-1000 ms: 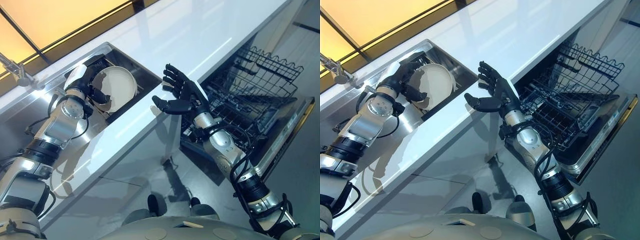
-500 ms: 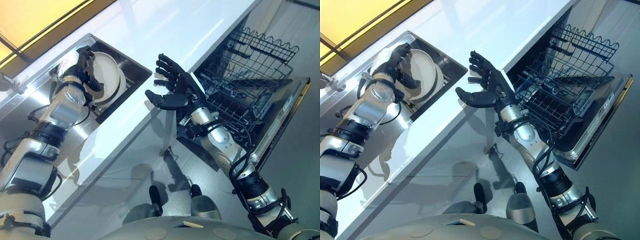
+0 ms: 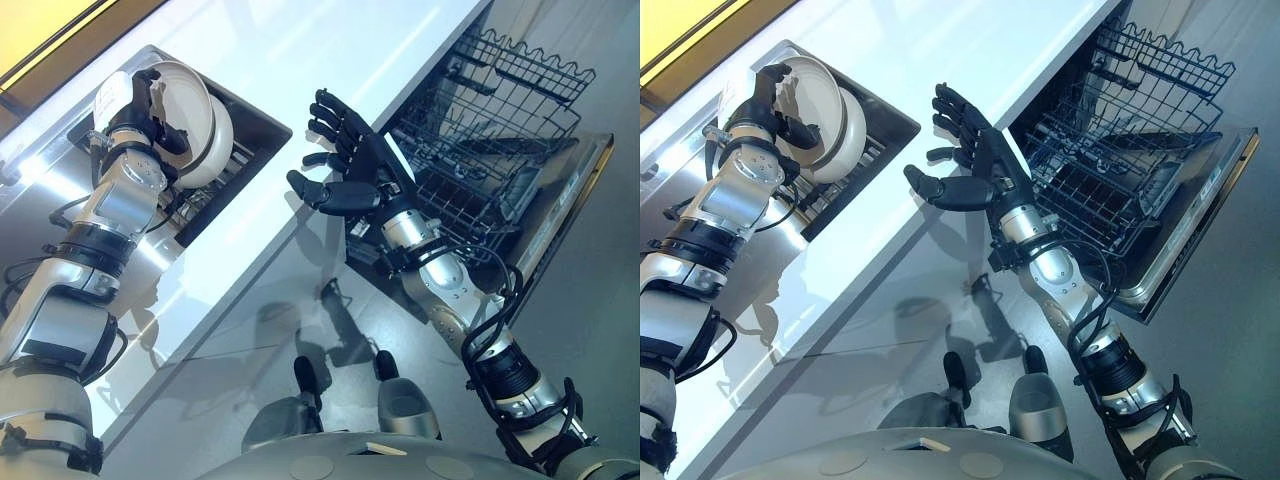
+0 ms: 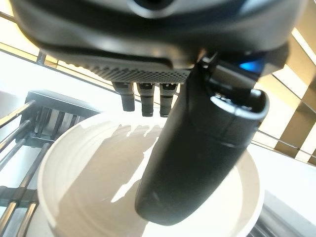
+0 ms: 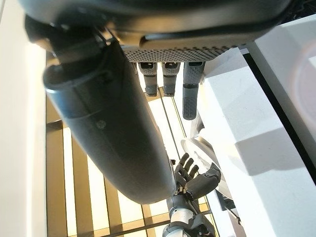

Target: Pick up plates and place into dishwasher.

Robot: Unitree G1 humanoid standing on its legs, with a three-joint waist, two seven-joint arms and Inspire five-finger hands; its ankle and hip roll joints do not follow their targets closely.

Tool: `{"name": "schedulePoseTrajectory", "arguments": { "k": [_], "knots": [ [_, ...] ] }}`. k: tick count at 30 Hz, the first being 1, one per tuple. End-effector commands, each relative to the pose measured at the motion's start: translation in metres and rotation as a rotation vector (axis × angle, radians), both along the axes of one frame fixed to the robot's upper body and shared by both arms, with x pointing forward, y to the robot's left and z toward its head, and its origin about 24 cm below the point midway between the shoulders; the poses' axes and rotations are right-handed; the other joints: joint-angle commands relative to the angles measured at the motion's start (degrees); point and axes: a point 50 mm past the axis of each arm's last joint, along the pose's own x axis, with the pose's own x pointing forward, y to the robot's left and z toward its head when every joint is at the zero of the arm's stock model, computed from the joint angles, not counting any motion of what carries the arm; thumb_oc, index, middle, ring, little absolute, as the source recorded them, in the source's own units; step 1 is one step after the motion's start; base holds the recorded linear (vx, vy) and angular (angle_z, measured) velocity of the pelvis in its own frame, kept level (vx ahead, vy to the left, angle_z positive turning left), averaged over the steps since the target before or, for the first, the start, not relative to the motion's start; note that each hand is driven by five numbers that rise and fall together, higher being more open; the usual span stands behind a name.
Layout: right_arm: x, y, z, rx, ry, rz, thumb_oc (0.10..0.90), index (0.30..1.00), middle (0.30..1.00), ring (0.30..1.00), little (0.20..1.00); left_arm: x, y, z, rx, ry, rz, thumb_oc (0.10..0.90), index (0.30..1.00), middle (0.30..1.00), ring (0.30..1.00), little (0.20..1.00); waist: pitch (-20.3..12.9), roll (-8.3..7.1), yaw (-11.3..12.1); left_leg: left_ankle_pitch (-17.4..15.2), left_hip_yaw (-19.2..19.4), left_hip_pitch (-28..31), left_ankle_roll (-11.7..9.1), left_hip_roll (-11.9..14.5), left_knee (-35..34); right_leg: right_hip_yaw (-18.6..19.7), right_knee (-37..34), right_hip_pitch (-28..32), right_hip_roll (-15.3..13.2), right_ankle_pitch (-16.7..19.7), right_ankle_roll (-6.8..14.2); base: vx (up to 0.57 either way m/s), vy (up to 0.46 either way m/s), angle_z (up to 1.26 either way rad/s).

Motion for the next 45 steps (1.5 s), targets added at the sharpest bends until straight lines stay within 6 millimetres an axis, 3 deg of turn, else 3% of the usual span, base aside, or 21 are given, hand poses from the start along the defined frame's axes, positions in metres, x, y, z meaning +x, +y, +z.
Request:
{"name": "schedulePoseTrajectory", "arguments": {
  "k": [1, 10, 21, 26, 31, 38, 45],
  "knots": [
    [-0.001, -0.025, -0.006, -0.036, 0.017, -0.106, 0.8, 0.9, 0.9, 0.9, 0.9, 0.001, -0.003, 0.077, 0.093, -0.249, -0.015, 0.8, 0.9, 0.9, 0.9, 0.9, -2.59, 0.08, -1.42, -6.4, -0.37, -0.77, 3.04, -6.72, 3.59, -0.9, 4.86, -4.71, 3.99, -0.39, 1.08, 0.0, 0.0, 0.0],
    [-0.004, -0.028, -0.013, -0.05, 0.041, -0.121, 0.8, 0.9, 0.9, 0.9, 0.9, -0.007, 0.001, 0.075, 0.079, -0.272, -0.064, 0.8, 0.9, 0.9, 0.9, 0.9, -3.51, -0.01, -0.32, -6.5, -1.29, -0.26, 2.97, -6.89, 3.99, -1.38, 4.66, -3.74, 3.68, -0.45, 1.18, 0.02, 0.004, 0.03],
    [-0.012, -0.037, -0.022, -0.053, 0.062, -0.147, 0.8, 0.9, 0.9, 0.9, 0.9, -0.038, 0.01, 0.082, 0.078, -0.417, -0.145, 0.8, 0.9, 0.9, 0.9, 0.9, -5.2, -0.58, 2.33, -6.81, -2.92, 0.64, 2.87, -7.09, 4.31, -2.87, 3.69, -1.78, 3.25, -0.6, 1.03, 0.0, 0.002, 0.01],
    [-0.013, -0.038, -0.024, -0.052, 0.075, -0.15, 0.8, 0.9, 0.9, 0.9, 0.9, -0.047, 0.012, 0.079, 0.098, -0.402, -0.152, 0.8, 0.9, 0.9, 0.9, 0.9, -5.68, -0.63, 3.28, -6.67, -3.47, 0.93, 2.77, -7.1, 4.07, -3.51, 3.51, -1.27, 3.14, -0.65, 0.93, 0.01, 0.018, 0.12],
    [-0.009, -0.038, -0.023, -0.055, 0.09, -0.145, 0.8, 0.9, 0.9, 0.9, 0.9, -0.044, 0.016, 0.073, 0.15, -0.308, -0.141, 0.8, 0.9, 0.9, 0.9, 0.9, -5.73, -0.48, 3.45, -6.43, -3.79, 1.48, 2.77, -7.18, 3.5, -4.01, 3.68, -0.98, 3.08, -0.71, 1.02, 0.02, 0.029, 0.03],
    [-0.005, -0.04, -0.027, -0.066, 0.117, -0.148, 0.8, 0.9, 0.9, 0.9, 0.9, -0.034, 0.03, 0.079, 0.272, -0.24, -0.045, 0.8, 0.9, 0.9, 0.9, 0.9, -5.67, -0.06, 2.4, -6.41, -3.07, 1.68, 2.85, -7.23, 3.36, -3.51, 3.85, -1.31, 3.02, -0.44, 1.38, 0.04, 0.022, 0.01],
    [-0.004, -0.04, -0.029, -0.077, 0.122, -0.131, 0.8, 0.9, 0.9, 0.9, 0.9, -0.025, 0.036, 0.081, 0.248, -0.243, 0.013, 0.8, 0.9, 0.9, 0.9, 0.9, -4.92, 0.38, 0.86, -6.58, -1.82, 1.35, 3.02, -7.15, 3.88, -2.29, 4.72, -2.24, 3.06, -0.5, 1.55, 0.03, 0.009, -0.02]
  ]
}}
